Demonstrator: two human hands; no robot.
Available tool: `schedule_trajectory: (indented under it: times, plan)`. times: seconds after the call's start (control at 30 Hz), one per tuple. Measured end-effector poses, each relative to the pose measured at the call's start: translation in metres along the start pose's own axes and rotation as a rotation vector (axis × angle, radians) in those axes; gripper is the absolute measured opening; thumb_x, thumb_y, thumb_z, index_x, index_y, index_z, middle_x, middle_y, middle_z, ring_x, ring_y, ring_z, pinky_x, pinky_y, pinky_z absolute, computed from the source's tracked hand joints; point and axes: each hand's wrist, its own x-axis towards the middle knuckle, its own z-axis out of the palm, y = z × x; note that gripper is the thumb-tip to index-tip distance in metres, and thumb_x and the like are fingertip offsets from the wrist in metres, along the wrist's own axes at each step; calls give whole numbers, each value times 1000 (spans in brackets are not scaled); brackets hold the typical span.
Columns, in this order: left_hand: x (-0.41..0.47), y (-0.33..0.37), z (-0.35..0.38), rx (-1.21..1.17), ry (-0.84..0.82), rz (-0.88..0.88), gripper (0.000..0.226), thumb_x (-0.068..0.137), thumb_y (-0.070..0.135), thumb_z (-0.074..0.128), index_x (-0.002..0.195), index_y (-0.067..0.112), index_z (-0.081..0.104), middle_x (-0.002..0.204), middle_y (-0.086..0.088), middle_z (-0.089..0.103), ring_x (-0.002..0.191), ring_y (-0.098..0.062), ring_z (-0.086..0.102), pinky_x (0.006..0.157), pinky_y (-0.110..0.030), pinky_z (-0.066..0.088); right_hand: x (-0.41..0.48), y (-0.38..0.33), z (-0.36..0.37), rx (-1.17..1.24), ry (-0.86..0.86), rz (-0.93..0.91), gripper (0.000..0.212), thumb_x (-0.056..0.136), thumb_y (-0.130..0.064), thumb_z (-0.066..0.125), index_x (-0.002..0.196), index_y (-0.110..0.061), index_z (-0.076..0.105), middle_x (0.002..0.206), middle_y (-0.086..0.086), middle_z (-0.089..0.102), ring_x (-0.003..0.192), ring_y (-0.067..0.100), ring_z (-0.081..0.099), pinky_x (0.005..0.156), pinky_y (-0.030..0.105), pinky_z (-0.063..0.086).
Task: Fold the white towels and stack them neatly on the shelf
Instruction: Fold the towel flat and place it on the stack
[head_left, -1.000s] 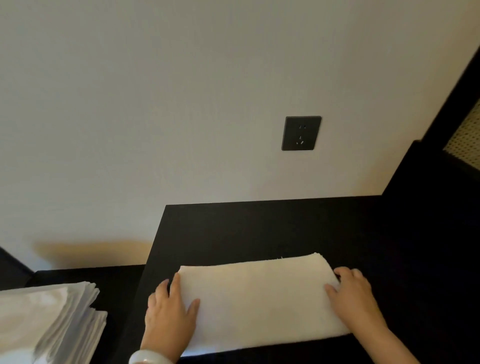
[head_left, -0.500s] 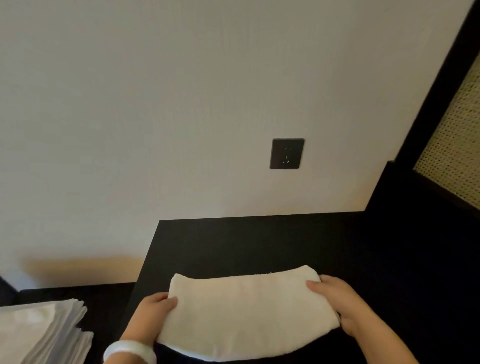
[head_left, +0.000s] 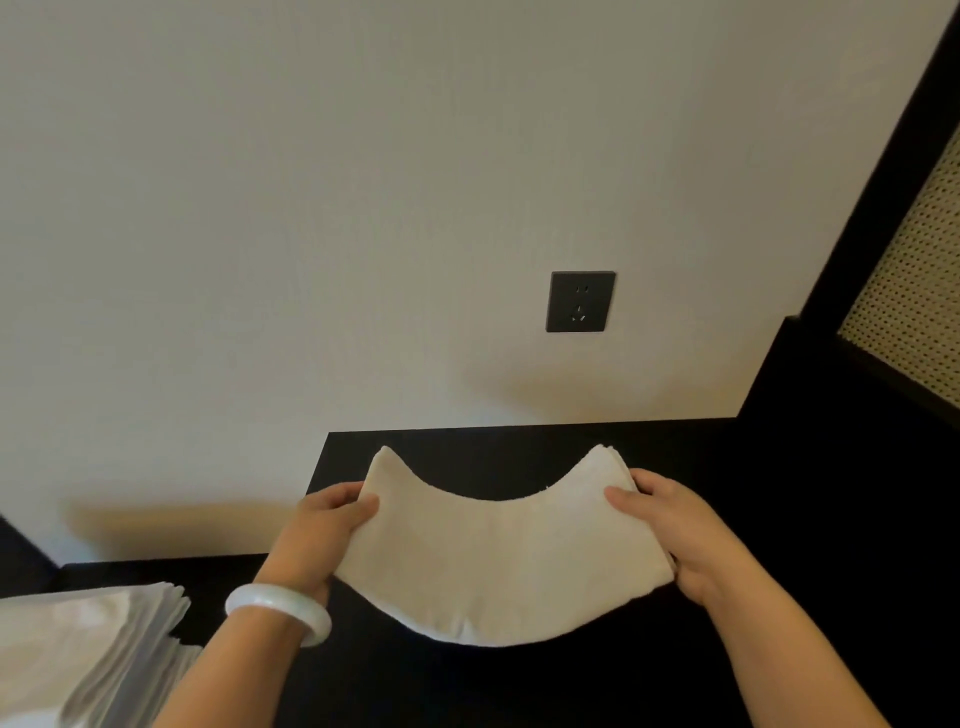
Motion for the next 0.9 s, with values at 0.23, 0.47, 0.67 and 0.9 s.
schedule_trajectory:
  times: [0.23, 0.47, 0.67, 0.9]
  plan:
    - [-4, 5, -30, -30, 103, 11, 14, 96, 22, 58, 107, 21, 68, 101, -11, 72, 94, -34, 68, 91, -55, 52, 7, -13, 15, 77, -47, -29, 30, 91, -25, 67, 119, -29, 60, 106, 9, 71, 93, 33, 71, 78, 57, 58]
    - [-12, -7, -102, -149, 223, 23, 18, 95, 18, 61, 110, 14, 69, 102, -14, 72, 94, -33, 67, 83, -46, 55, -17, -39, 78, 102, -147, -89, 35, 92, -21, 66, 126, -26, 59, 111, 11, 69, 97, 34, 68, 77, 54, 58]
    - [-34, -27, -207, -201, 243, 79, 18, 98, 12, 55, 107, 10, 70, 100, -17, 72, 91, -31, 66, 80, -40, 54, -76, -60, 166, 92, -213, -155, 31, 92, -20, 65, 122, -28, 60, 108, 11, 71, 96, 35, 69, 80, 58, 57]
    - [-47, -34, -344, -158, 245, 118, 20, 99, 12, 53, 108, 11, 70, 101, -18, 72, 95, -36, 66, 75, -40, 54, -151, -68, 286, 110, -257, -167, 18, 94, -15, 62, 109, -24, 64, 102, 13, 73, 94, 36, 69, 84, 60, 55]
